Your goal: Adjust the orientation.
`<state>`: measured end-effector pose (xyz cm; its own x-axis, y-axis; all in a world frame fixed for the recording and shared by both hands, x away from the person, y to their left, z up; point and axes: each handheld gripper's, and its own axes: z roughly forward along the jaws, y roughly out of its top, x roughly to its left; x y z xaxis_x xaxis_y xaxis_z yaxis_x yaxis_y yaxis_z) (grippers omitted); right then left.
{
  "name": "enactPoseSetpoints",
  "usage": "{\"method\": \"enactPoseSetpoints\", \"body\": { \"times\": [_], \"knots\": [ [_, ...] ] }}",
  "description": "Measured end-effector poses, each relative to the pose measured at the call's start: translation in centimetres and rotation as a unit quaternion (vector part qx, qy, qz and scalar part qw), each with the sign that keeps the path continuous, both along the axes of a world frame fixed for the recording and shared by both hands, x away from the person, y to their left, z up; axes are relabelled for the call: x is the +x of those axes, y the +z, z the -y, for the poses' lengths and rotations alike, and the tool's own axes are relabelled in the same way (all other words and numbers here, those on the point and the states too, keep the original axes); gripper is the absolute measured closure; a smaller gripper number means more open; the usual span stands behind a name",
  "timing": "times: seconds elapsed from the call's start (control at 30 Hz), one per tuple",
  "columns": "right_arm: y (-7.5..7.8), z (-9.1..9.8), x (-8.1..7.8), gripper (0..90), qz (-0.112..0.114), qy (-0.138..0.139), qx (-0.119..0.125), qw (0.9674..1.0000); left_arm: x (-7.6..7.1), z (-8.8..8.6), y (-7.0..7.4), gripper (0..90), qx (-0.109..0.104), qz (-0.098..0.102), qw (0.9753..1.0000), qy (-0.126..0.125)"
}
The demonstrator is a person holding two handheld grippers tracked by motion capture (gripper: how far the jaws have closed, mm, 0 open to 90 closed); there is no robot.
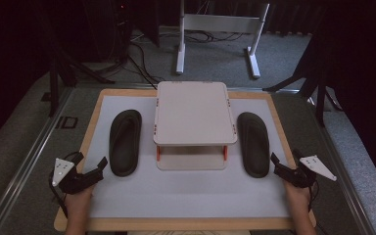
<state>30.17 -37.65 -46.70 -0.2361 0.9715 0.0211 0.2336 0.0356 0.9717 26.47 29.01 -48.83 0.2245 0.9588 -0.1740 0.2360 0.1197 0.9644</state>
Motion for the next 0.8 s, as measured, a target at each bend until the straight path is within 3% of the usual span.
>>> {"method": "enactPoseSetpoints", "body": {
  "times": [0.07, 0.17, 0.37, 0.57, 0.63, 0.8],
  "knots": [
    [0.0, 0.0, 0.0, 10.9, 0.000, 0.002, -0.002, 1.0000, 0.0, 0.0, 0.0, 4.3, -0.001, 0.001, 0.9999, -0.011],
    [-0.1, -0.1, 0.1, 10.9, -0.005, 0.008, -0.004, 1.0000, -0.2, 0.2, 0.1, 4.3, 0.010, 0.006, 0.9999, -0.003],
    [-0.1, 0.0, 0.1, 10.9, -0.004, 0.006, 0.000, 1.0000, -0.2, 0.0, 0.2, 2.8, -0.002, 0.001, 0.9999, -0.012],
    [-0.1, -0.1, 0.1, 10.9, -0.005, 0.007, 0.002, 1.0000, 0.0, -0.3, 0.5, 3.0, -0.018, -0.016, 0.9995, -0.021],
    [-0.1, -0.1, 0.1, 10.9, -0.006, 0.008, 0.002, 0.9999, 0.0, -0.3, 0.7, 3.1, -0.003, -0.022, 0.9995, -0.022],
    [-0.1, 0.0, 0.1, 10.9, -0.007, 0.010, 0.006, 0.9999, 0.4, -0.3, 1.7, 5.4, 0.001, -0.052, 0.9980, -0.036]
  ]
}}
